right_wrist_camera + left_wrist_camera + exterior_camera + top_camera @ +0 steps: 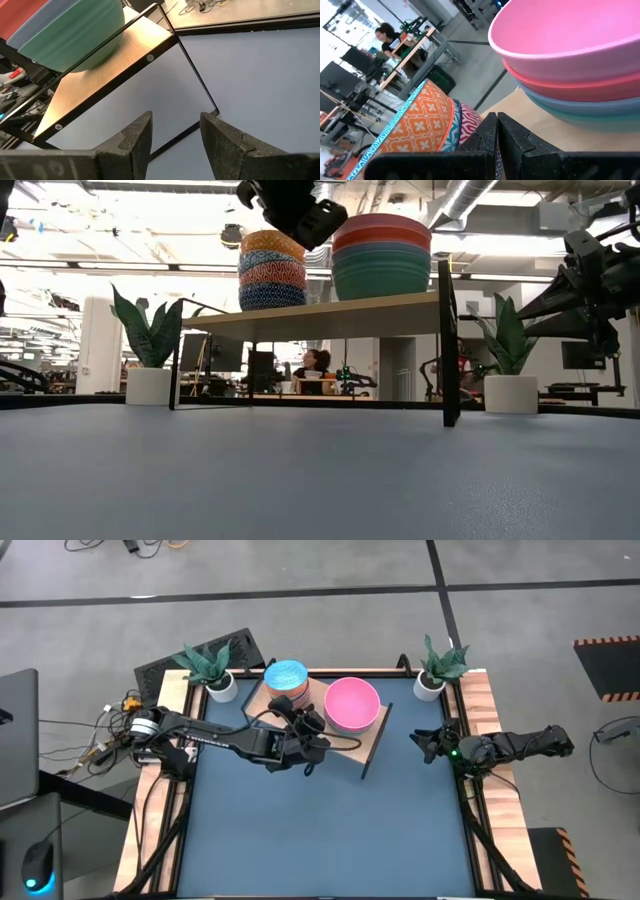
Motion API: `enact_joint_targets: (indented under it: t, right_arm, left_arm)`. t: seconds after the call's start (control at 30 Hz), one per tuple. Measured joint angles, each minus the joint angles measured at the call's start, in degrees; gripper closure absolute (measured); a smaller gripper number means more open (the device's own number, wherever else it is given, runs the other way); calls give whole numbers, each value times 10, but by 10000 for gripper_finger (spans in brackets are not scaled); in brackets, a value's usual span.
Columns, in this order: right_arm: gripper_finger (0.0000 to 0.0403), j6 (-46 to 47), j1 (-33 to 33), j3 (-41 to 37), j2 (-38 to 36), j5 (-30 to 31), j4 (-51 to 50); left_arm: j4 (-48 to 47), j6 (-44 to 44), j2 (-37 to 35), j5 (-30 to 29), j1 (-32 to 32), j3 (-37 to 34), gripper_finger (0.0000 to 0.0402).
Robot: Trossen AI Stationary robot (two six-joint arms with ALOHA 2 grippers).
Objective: Place and stack bowls onto a shelf
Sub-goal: Stack the printed blue bowl on the printed orange bowl on the shelf
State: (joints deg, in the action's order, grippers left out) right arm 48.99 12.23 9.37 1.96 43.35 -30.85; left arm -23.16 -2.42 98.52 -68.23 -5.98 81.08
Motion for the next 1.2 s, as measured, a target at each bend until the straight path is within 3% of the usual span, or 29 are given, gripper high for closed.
enact_joint_targets:
  t: [0.83,1.2]
  right_arm:
    - [212,-6,0,0,0,-11,0]
    - [212,-15,0,0,0,-15,0]
  left_arm:
    - [-15,-42,39,9,16,0,401]
    - [-20,-60,33,-98,-37,12,401]
